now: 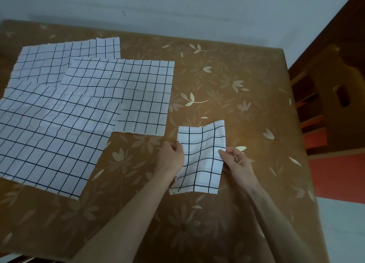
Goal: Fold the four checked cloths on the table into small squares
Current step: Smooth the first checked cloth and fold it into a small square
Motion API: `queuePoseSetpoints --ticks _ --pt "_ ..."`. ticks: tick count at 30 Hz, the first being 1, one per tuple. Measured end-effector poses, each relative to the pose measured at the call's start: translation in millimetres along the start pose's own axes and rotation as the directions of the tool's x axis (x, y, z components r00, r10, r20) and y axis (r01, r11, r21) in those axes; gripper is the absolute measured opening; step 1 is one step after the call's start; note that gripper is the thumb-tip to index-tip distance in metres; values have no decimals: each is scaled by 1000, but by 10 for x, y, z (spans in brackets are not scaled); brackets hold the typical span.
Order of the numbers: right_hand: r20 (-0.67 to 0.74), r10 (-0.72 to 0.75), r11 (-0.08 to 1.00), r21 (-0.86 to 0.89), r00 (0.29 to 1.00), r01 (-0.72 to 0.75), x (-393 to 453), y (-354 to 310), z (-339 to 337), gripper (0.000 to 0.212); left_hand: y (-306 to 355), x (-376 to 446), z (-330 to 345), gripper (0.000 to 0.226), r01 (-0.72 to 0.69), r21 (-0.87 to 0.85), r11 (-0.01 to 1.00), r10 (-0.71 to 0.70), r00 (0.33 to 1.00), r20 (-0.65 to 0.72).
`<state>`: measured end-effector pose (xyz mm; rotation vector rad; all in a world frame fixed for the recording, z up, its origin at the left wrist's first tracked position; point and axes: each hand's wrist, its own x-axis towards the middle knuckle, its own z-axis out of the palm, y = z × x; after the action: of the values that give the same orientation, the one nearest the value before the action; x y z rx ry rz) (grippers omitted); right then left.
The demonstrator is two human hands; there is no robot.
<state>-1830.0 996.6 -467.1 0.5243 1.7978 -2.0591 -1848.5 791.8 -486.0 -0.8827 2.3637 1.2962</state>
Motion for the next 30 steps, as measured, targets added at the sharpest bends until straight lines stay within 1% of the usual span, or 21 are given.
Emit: queuePoseSetpoints --ticks 1,3,5,7,9,12,15,16,19,20,21,23,24,26,27,28,29,30 --pt "10 18 1000 -13 1000 -18 6 9 -17 14 -2 3 -3 25 20 -15 1000 -20 1000 9" --pt "-15 56 996 -75 998 -57 24 40 -50 14 -18 -6 1 19 21 35 999 -20 1000 -17" --pt "-61 90 985 -142 994 -98 47 77 -66 19 -58 -42 19 11 -13 100 995 21 997 -78" --pt "-82 105 980 -162 991 -117 73 92 -50 27 -102 -98 43 10 -62 119 991 77 989 -126" --pt "-88 112 981 -150 990 -124 83 79 -19 31 -131 -134 64 11 -86 119 989 103 985 -139" --pt "-67 93 989 -106 993 -100 46 -3 46 28 -100 -175 53 12 -65 81 995 75 989 -129" --pt "0 59 998 -11 998 -59 -33 -168 116 29 -20 -236 -17 14 -25 -32 999 22 995 -102" --pt "31 52 999 12 998 -52 -61 -232 132 30 -7 -248 -49 20 -7 -94 996 -1 997 -76" --pt "115 32 996 78 993 -42 -120 -414 152 32 -11 -206 -150 53 51 -213 976 -46 998 31" --pt "142 23 993 112 990 -39 -132 -463 153 33 -9 -183 -183 62 96 -269 958 -74 993 92" --pt "167 13 988 147 986 -38 -143 -507 151 34 5 -164 -208 70 163 -336 928 -102 976 190" --pt "206 2 977 207 979 -45 -153 -551 144 35 51 -184 -247 80 302 -426 853 -115 905 410" --pt "219 4 973 225 976 -55 -156 -554 138 36 58 -192 -251 84 338 -438 833 -97 868 487" --pt "233 17 967 242 972 -75 -157 -533 111 38 97 -235 -240 93 394 -428 814 -81 805 587" --pt "234 27 967 240 972 -85 -152 -505 96 40 118 -267 -234 94 425 -429 797 -76 775 627" --pt "229 39 968 232 973 -93 -149 -472 83 41 138 -300 -228 89 455 -436 776 -73 752 655" --pt "213 47 971 218 976 -94 -150 -441 72 42 156 -329 -223 76 476 -460 750 -67 746 663" --pt "182 51 975 203 982 -89 -145 -405 59 43 176 -349 -223 57 479 -499 723 -57 761 647"
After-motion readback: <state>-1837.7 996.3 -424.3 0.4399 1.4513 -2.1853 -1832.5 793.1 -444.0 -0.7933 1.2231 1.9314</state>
